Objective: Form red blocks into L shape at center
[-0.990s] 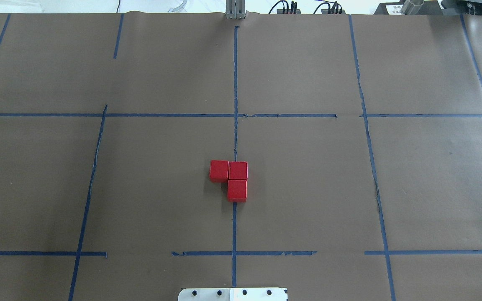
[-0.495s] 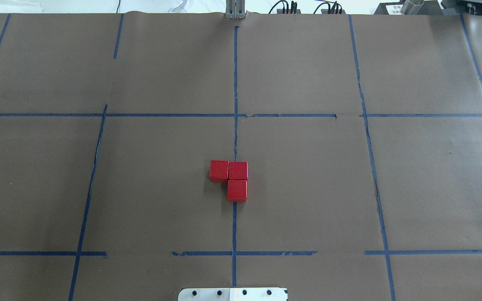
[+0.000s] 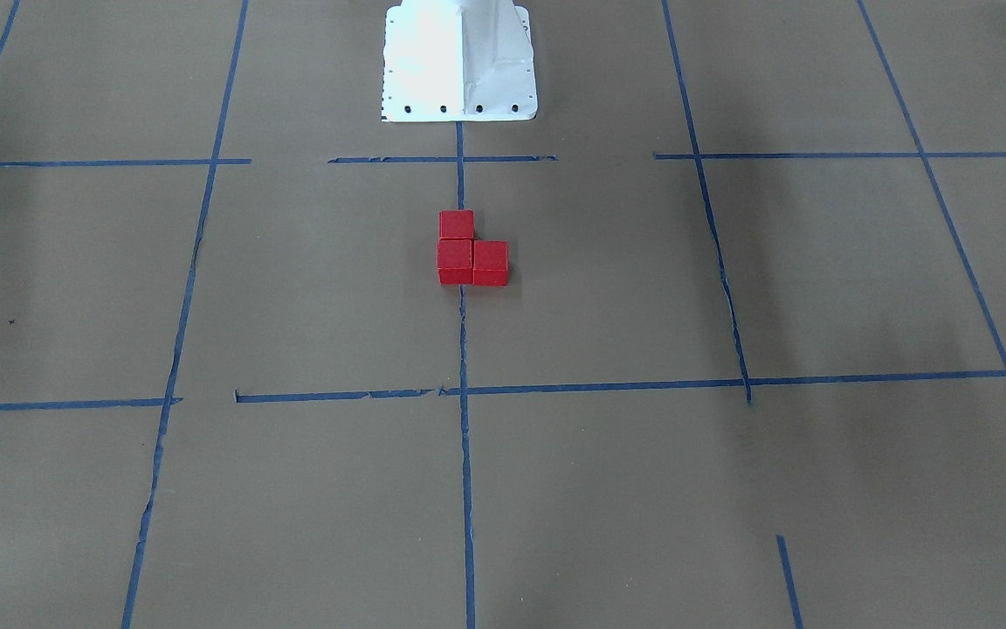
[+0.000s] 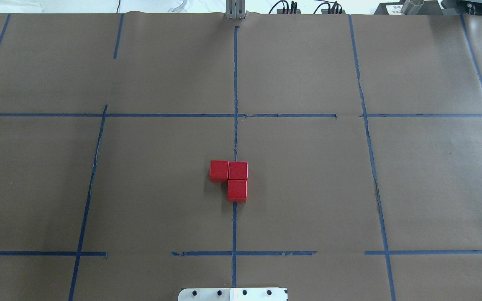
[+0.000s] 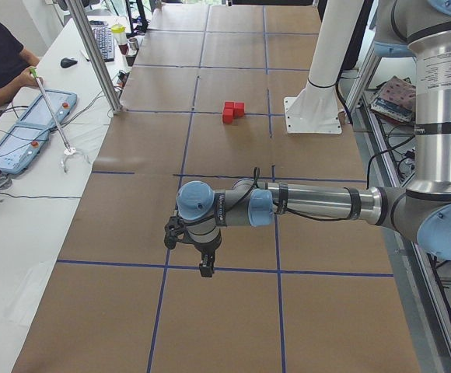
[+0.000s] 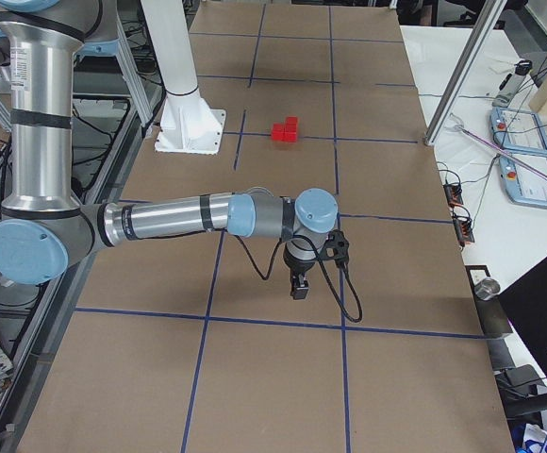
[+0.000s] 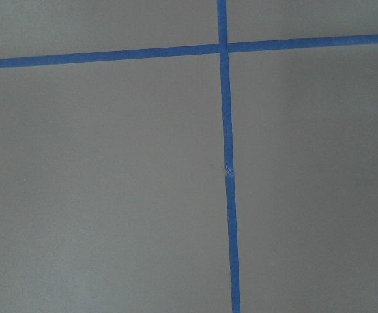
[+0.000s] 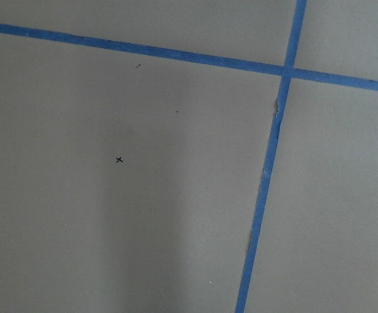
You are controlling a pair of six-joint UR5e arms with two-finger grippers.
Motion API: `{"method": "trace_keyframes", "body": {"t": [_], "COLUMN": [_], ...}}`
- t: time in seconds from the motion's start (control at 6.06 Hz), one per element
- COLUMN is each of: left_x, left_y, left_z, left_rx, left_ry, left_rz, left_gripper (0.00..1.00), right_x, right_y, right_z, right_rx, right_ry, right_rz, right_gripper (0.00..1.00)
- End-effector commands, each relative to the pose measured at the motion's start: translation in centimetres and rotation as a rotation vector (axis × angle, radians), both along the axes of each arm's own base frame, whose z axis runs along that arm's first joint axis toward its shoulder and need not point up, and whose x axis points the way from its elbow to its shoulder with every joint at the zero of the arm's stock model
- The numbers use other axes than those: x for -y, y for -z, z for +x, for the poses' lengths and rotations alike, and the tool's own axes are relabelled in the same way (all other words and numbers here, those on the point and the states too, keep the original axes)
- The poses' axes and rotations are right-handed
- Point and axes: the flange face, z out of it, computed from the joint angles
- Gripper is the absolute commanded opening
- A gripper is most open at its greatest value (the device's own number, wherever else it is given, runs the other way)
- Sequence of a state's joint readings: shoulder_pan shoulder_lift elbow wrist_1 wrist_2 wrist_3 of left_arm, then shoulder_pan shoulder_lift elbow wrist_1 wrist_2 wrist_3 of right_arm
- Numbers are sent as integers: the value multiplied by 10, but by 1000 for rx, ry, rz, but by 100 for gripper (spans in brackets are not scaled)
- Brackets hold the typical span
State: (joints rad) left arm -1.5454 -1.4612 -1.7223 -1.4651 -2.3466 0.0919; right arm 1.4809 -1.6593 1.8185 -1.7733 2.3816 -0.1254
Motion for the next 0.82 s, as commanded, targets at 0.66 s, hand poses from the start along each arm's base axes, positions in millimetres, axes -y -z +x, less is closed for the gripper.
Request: {"method": "trace_keyframes", "body": {"t": [0.66], "left_x": [8], "left_y": [15], "left_z": [0], "left_rx": [-3], "left_ry": [1], "left_rz": [31], "left_gripper": [100], "right_x": [-19], "right_y": [-11], "right_z": [11], "right_rx": [-4], "right_ry": [-18], "right_rz": [-23], "right_gripper": [100]}}
